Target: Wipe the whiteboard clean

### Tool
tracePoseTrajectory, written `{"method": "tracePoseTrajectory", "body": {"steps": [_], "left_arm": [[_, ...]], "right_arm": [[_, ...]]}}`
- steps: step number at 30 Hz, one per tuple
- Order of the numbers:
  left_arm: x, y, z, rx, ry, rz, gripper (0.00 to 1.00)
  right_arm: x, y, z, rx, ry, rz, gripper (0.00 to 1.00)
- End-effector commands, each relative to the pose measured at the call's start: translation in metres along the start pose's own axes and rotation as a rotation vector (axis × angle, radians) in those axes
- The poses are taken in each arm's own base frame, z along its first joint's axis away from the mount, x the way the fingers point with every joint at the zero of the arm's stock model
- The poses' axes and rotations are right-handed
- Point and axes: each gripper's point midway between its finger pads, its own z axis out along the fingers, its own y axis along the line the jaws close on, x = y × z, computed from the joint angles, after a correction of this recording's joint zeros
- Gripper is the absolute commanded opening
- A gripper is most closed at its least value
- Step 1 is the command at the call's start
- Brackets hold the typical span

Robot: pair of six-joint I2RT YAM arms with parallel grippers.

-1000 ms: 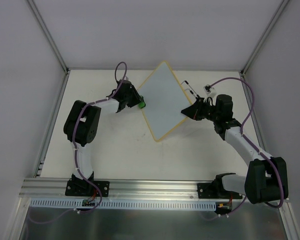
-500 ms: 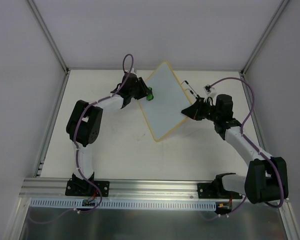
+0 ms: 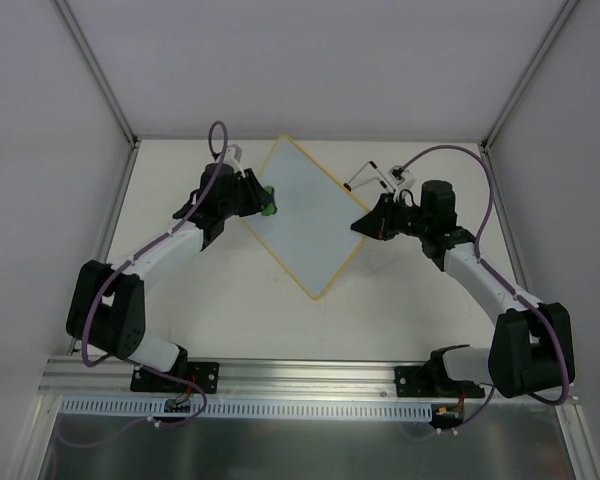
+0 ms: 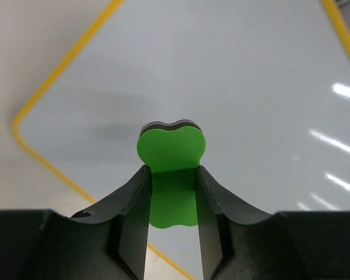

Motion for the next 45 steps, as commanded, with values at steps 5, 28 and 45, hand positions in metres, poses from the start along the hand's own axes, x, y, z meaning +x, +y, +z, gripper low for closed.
{"method": "tracePoseTrajectory", "body": {"steps": [5, 28, 45], "left_arm": [[0.027, 0.102, -0.055, -0.318, 0.013, 0.093, 0.00], [0.067, 0.186, -0.039, -0.610, 0.256, 0.060, 0.46], [0.016, 0.139, -0.068, -0.488, 0.105, 0.070, 0.99]], "right_arm": [[-0.047, 0.019, -0.001, -0.050, -0.103, -0.170, 0.00], [-0.140, 0.053, -0.014, -0.045, -0.274, -0.261, 0.00], [-0.194, 0.043, -0.047, 0.008, -0.412, -0.274, 0.00]]}}
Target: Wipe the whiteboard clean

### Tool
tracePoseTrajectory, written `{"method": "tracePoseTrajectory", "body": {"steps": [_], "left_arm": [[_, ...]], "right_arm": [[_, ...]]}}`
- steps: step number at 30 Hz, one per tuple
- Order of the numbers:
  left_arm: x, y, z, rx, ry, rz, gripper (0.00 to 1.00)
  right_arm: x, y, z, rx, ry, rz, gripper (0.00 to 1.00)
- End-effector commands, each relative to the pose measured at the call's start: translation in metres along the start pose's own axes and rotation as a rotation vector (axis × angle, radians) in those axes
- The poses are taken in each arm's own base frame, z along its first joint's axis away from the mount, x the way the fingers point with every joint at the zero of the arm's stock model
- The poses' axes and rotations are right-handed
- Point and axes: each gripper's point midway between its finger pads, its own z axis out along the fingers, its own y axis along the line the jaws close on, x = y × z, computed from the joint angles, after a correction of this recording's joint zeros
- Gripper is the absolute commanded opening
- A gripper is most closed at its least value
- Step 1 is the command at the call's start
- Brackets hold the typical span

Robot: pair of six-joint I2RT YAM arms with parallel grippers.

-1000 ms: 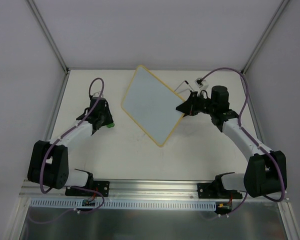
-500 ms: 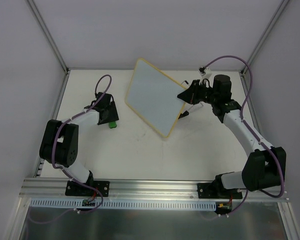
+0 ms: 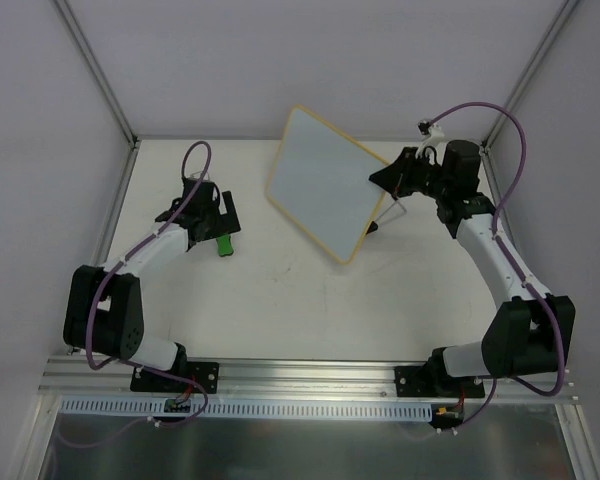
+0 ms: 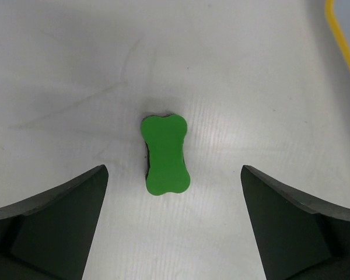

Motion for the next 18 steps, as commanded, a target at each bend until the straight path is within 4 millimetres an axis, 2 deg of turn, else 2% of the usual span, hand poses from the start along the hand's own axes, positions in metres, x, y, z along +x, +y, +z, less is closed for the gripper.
{"method": "tracePoseTrajectory", "body": {"steps": [1, 5, 9, 10, 15, 18], "left_arm": [[-0.030, -0.012, -0.031, 0.070, -0.087, 0.000, 0.99], [-0.047, -0.016, -0.057, 0.110, -0.160, 0.030, 0.99], [-0.051, -0.016, -0.076, 0.139, -0.203, 0.047, 0.99], [-0.053, -0.016, -0.083, 0.148, -0.221, 0.049, 0.99], [-0.044, -0.012, -0.089, 0.157, -0.224, 0.046, 0.99], [-0.038, -0.011, -0.091, 0.160, -0.218, 0.045, 0.99]], "right_arm": [[-0.091, 0.034, -0.023, -0.087, -0.249, -0.147, 0.00], [-0.112, 0.028, -0.039, -0.065, -0.307, -0.168, 0.00], [-0.130, 0.019, -0.053, -0.050, -0.370, -0.155, 0.00], [-0.136, 0.010, -0.059, -0.035, -0.389, -0.147, 0.00], [-0.153, 0.006, -0.063, -0.037, -0.435, -0.154, 0.00], [-0.162, -0.008, -0.068, 0.000, -0.459, -0.156, 0.00]]}}
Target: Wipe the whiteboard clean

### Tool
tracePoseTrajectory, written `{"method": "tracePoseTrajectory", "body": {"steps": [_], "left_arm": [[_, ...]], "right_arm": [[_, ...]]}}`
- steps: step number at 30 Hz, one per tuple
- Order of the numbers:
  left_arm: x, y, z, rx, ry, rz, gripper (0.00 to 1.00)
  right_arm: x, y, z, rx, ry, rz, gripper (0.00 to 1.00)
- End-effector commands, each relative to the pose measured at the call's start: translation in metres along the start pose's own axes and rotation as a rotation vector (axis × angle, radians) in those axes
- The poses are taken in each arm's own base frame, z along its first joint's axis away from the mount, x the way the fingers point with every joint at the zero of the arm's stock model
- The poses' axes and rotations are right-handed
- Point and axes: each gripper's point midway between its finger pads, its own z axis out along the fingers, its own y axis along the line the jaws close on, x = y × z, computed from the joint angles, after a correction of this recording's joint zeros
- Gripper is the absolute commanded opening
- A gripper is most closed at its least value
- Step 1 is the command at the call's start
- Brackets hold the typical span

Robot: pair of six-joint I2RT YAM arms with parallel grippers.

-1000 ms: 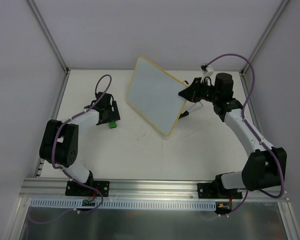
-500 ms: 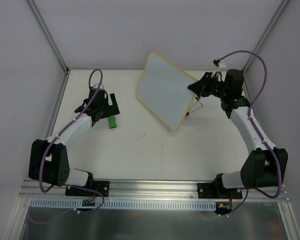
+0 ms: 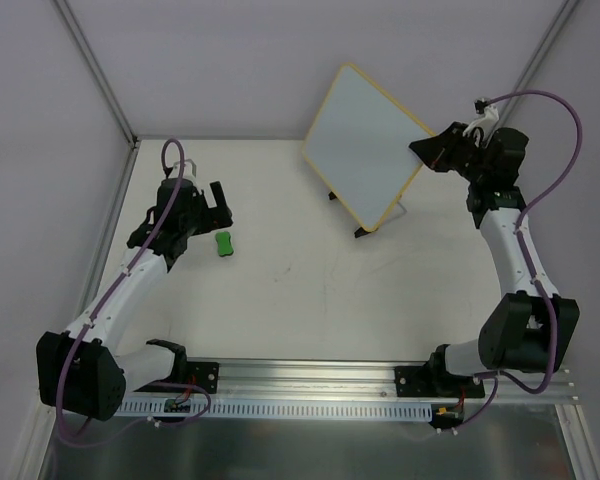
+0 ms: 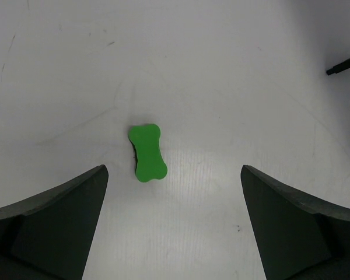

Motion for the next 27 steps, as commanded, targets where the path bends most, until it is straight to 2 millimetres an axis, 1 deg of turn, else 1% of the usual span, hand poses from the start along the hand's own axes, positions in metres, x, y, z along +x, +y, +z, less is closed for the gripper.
{"method": "tracePoseTrajectory", "body": {"steps": [1, 4, 8, 12, 15, 18, 19, 23, 27], "left_arm": [[0.013, 0.004, -0.005, 0.010, 0.029, 0.022, 0.99], [0.017, 0.005, -0.007, 0.015, 0.035, 0.020, 0.99], [0.027, 0.007, -0.009, 0.013, 0.050, 0.018, 0.99], [0.032, 0.008, -0.010, 0.019, 0.061, 0.015, 0.99], [0.033, 0.008, -0.011, 0.021, 0.067, 0.015, 0.99], [0.033, 0.007, -0.011, 0.022, 0.069, 0.017, 0.99], [0.033, 0.007, -0.011, 0.022, 0.069, 0.017, 0.99], [0.034, 0.007, -0.011, 0.023, 0.074, 0.014, 0.99], [0.034, 0.009, -0.011, 0.016, 0.073, 0.022, 0.99]], "right_arm": [[-0.084, 0.046, -0.012, -0.139, -0.226, -0.158, 0.00], [-0.089, 0.030, -0.015, -0.118, -0.230, -0.157, 0.00], [-0.085, 0.013, -0.021, -0.095, -0.218, -0.152, 0.00], [-0.070, -0.002, -0.022, -0.080, -0.192, -0.126, 0.00], [-0.062, -0.009, -0.022, -0.071, -0.179, -0.117, 0.00], [-0.050, -0.020, -0.023, -0.052, -0.162, -0.104, 0.00], [-0.043, -0.026, -0.023, -0.045, -0.151, -0.092, 0.00], [-0.029, -0.036, -0.024, -0.035, -0.134, -0.088, 0.00], [-0.021, -0.045, -0.027, -0.018, -0.124, -0.079, 0.00]]}}
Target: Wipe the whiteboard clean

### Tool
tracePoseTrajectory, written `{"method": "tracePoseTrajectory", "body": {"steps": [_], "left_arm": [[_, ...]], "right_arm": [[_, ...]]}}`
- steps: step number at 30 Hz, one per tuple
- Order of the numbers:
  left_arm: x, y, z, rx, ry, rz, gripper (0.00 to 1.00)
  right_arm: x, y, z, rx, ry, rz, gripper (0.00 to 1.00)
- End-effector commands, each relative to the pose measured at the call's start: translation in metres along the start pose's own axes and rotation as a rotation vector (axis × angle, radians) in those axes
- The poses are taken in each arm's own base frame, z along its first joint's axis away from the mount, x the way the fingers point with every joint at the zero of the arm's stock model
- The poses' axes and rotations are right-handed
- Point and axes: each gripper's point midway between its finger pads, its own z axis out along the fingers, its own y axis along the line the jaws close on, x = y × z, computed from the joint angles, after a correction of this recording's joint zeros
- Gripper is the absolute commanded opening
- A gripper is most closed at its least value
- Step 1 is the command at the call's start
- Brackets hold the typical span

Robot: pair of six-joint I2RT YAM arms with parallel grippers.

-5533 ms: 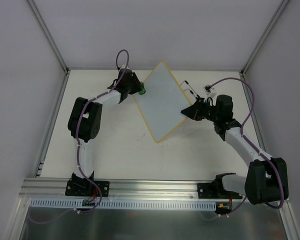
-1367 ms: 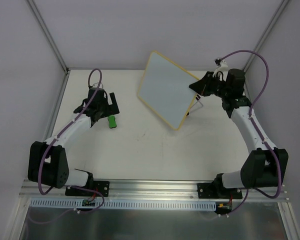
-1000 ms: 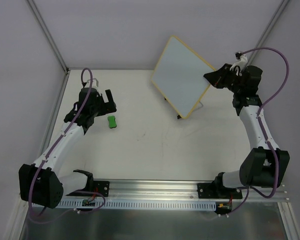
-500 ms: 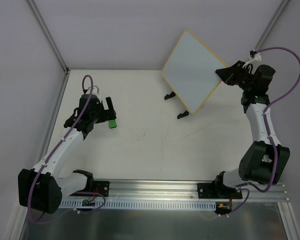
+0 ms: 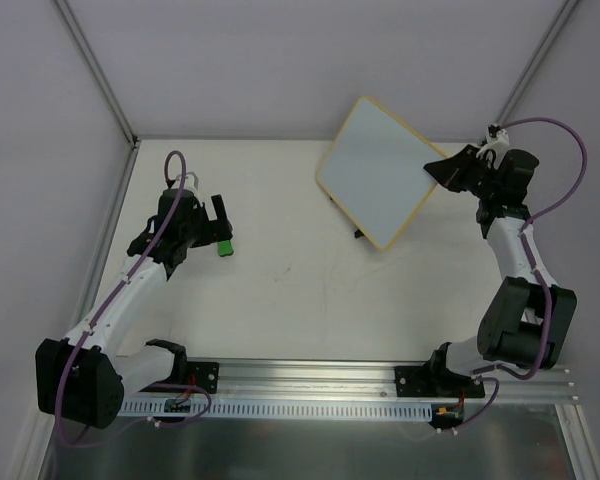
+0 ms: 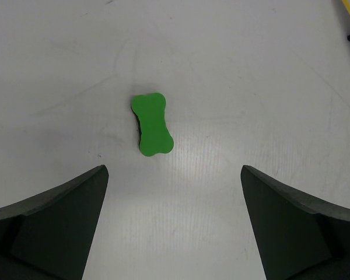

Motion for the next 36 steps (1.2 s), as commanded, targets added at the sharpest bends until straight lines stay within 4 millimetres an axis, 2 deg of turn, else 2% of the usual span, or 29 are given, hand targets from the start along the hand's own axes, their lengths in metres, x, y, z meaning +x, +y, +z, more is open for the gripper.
{"method": "tracePoseTrajectory", "body": {"steps": [1, 5, 8, 15, 18, 22, 27, 36], "left_arm": [[0.000, 0.000, -0.005, 0.015, -0.005, 0.018, 0.99], [0.002, 0.001, -0.004, 0.009, 0.001, 0.017, 0.99], [0.003, 0.001, -0.004, 0.010, 0.003, 0.015, 0.99], [0.004, 0.002, -0.003, 0.005, 0.008, 0.013, 0.99], [0.004, 0.002, -0.003, 0.005, 0.004, 0.012, 0.99], [0.006, 0.003, -0.004, 0.003, 0.005, 0.014, 0.99], [0.005, 0.003, -0.006, 0.006, 0.001, 0.015, 0.99], [0.005, 0.004, -0.010, 0.007, -0.011, 0.021, 0.99]], "right_arm": [[-0.049, 0.025, -0.010, -0.090, -0.154, -0.172, 0.00], [-0.045, 0.019, -0.012, -0.085, -0.153, -0.163, 0.00], [-0.051, 0.025, -0.013, -0.108, -0.162, -0.153, 0.00], [-0.092, 0.055, -0.020, -0.166, -0.264, -0.179, 0.00], [-0.106, 0.060, -0.027, -0.146, -0.311, -0.204, 0.00], [-0.113, 0.053, -0.032, -0.104, -0.345, -0.201, 0.00], [-0.104, 0.038, -0.031, -0.073, -0.336, -0.179, 0.00], [-0.071, 0.016, -0.026, -0.040, -0.280, -0.138, 0.00]]}}
